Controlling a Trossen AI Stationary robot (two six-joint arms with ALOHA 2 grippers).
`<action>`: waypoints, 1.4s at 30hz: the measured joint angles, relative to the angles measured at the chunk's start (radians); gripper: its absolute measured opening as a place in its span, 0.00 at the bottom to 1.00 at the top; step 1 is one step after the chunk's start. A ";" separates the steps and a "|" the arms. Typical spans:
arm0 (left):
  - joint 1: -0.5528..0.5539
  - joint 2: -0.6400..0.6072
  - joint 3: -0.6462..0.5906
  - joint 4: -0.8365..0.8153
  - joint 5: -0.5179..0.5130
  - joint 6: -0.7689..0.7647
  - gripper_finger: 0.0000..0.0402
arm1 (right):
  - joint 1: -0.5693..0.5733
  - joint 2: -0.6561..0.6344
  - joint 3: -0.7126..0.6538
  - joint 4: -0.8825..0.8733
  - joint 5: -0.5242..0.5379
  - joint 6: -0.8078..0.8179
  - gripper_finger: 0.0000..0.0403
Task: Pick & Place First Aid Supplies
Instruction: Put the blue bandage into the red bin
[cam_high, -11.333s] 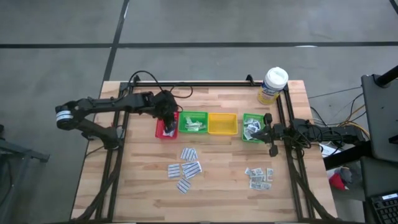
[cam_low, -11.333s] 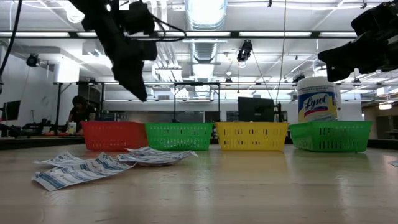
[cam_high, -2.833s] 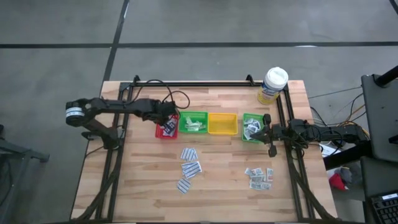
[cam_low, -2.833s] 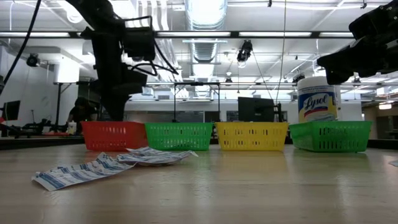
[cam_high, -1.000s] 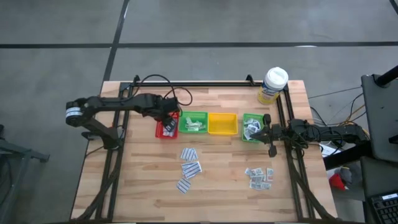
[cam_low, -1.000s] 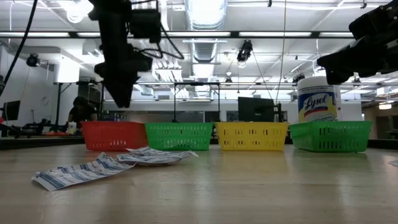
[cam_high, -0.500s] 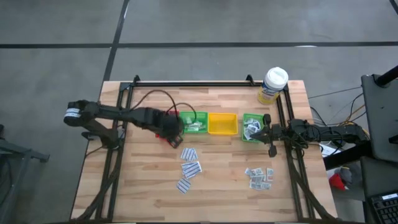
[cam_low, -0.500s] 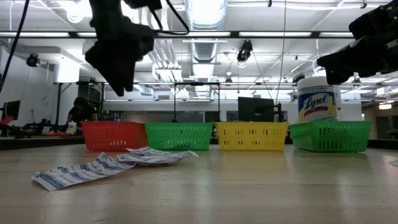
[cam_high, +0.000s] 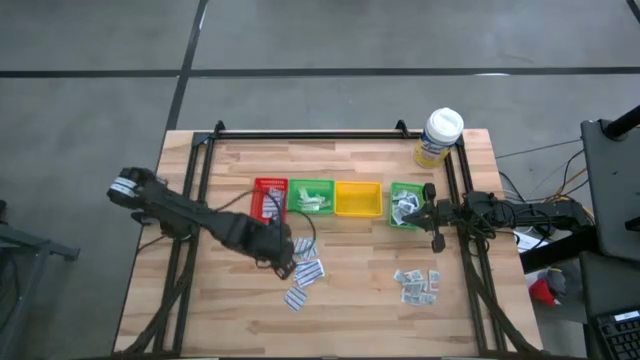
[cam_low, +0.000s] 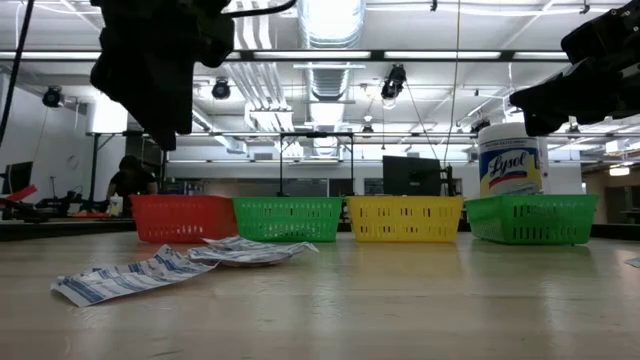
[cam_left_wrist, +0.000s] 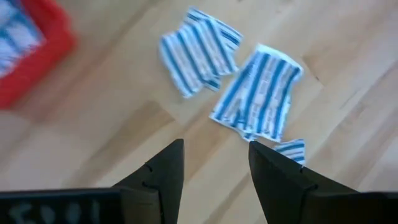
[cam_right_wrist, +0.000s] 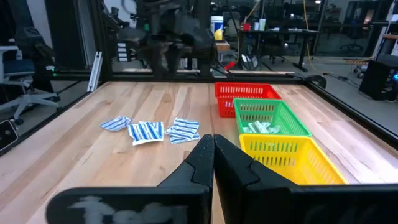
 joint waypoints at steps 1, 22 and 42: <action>-0.010 0.016 0.000 0.019 -0.001 -0.010 0.43 | 0.000 0.000 0.000 0.000 0.000 0.000 0.02; -0.104 0.265 0.000 0.239 0.128 -0.173 0.43 | 0.000 0.000 0.000 0.000 0.000 -0.002 0.02; -0.122 0.338 0.009 0.185 0.123 -0.295 0.43 | 0.000 0.000 0.000 0.000 0.000 -0.001 0.02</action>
